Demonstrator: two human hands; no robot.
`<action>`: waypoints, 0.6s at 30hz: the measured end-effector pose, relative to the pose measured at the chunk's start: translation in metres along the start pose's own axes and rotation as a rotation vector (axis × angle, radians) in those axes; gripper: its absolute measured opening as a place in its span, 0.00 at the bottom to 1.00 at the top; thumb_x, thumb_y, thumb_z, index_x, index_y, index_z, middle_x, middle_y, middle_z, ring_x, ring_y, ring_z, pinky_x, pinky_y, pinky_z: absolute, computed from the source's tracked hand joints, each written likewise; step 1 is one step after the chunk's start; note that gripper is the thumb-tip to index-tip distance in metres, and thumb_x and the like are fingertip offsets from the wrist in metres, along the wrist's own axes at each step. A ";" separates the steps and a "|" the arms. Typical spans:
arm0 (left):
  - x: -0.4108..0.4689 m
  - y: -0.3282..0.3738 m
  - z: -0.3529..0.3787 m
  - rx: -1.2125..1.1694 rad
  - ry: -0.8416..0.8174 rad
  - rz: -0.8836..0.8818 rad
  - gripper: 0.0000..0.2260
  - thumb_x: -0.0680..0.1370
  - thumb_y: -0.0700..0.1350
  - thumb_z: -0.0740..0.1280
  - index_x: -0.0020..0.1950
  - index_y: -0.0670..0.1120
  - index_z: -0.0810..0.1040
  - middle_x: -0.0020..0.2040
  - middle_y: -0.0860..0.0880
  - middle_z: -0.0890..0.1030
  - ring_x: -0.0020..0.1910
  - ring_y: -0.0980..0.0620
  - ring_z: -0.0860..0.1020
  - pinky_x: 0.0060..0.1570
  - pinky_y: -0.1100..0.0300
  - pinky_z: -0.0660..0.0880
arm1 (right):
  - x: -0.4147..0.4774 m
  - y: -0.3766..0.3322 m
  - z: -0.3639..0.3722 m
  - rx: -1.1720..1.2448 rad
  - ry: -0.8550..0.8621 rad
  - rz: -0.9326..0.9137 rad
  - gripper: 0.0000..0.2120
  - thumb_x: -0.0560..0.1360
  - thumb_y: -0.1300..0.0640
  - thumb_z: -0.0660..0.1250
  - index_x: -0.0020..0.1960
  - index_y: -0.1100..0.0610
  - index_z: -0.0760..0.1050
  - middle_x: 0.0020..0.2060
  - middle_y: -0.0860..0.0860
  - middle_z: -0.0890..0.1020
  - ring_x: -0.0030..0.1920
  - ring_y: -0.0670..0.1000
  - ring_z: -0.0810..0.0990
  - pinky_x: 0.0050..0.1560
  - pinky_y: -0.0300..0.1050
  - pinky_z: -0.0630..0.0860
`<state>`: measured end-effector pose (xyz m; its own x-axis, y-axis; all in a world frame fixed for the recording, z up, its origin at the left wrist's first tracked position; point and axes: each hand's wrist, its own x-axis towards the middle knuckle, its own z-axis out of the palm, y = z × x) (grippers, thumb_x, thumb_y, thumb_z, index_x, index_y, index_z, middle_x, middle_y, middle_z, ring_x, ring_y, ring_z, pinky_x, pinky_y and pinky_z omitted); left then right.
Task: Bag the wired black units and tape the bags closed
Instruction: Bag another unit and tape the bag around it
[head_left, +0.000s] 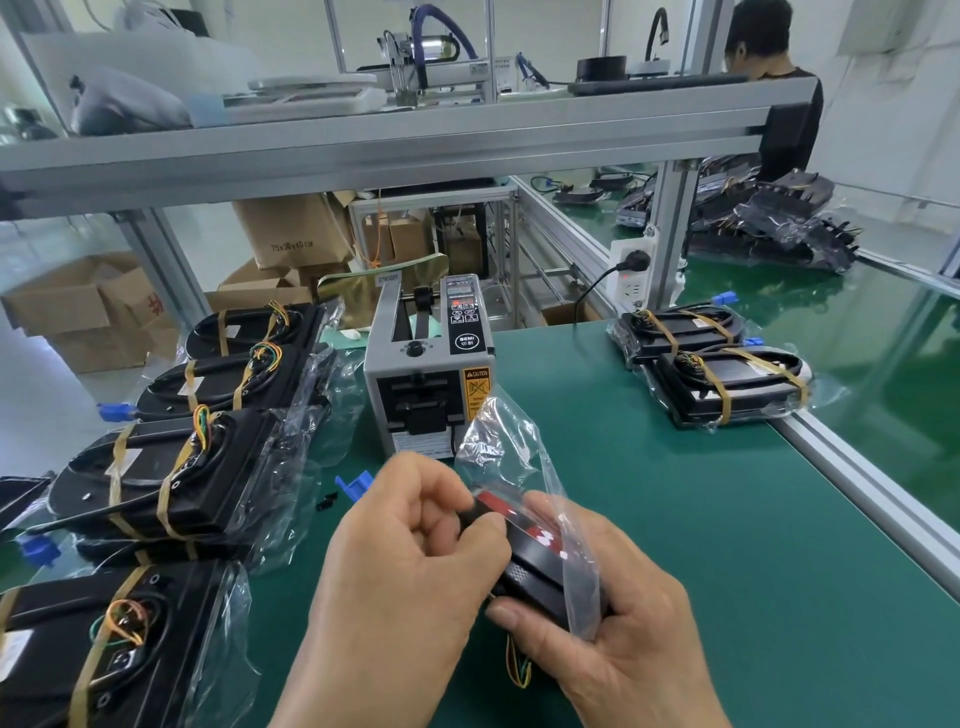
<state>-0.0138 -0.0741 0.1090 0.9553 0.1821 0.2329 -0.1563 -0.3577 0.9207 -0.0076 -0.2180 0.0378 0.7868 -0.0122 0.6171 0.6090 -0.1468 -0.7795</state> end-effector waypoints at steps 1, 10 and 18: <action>0.000 0.000 0.000 -0.003 0.011 -0.003 0.11 0.63 0.55 0.71 0.43 0.60 0.75 0.25 0.56 0.70 0.25 0.58 0.67 0.33 0.59 0.68 | 0.000 0.000 0.000 0.001 0.000 0.001 0.29 0.68 0.42 0.77 0.67 0.44 0.75 0.59 0.43 0.82 0.58 0.46 0.82 0.54 0.35 0.78; 0.009 -0.007 -0.001 -0.090 -0.054 -0.032 0.04 0.73 0.46 0.70 0.40 0.53 0.78 0.24 0.53 0.71 0.21 0.58 0.65 0.23 0.68 0.64 | -0.001 0.001 0.002 0.022 0.006 0.020 0.29 0.66 0.43 0.77 0.66 0.45 0.76 0.58 0.43 0.82 0.57 0.46 0.82 0.54 0.36 0.79; 0.006 -0.010 0.002 0.014 -0.031 0.020 0.15 0.61 0.59 0.76 0.42 0.59 0.75 0.23 0.57 0.65 0.23 0.58 0.63 0.28 0.66 0.66 | -0.004 0.007 0.004 0.070 0.018 0.067 0.29 0.67 0.42 0.78 0.66 0.46 0.76 0.60 0.47 0.82 0.58 0.52 0.83 0.56 0.50 0.81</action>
<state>-0.0064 -0.0709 0.1005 0.9595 0.1463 0.2408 -0.1718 -0.3736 0.9115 -0.0057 -0.2151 0.0298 0.8247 -0.0376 0.5643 0.5607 -0.0760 -0.8245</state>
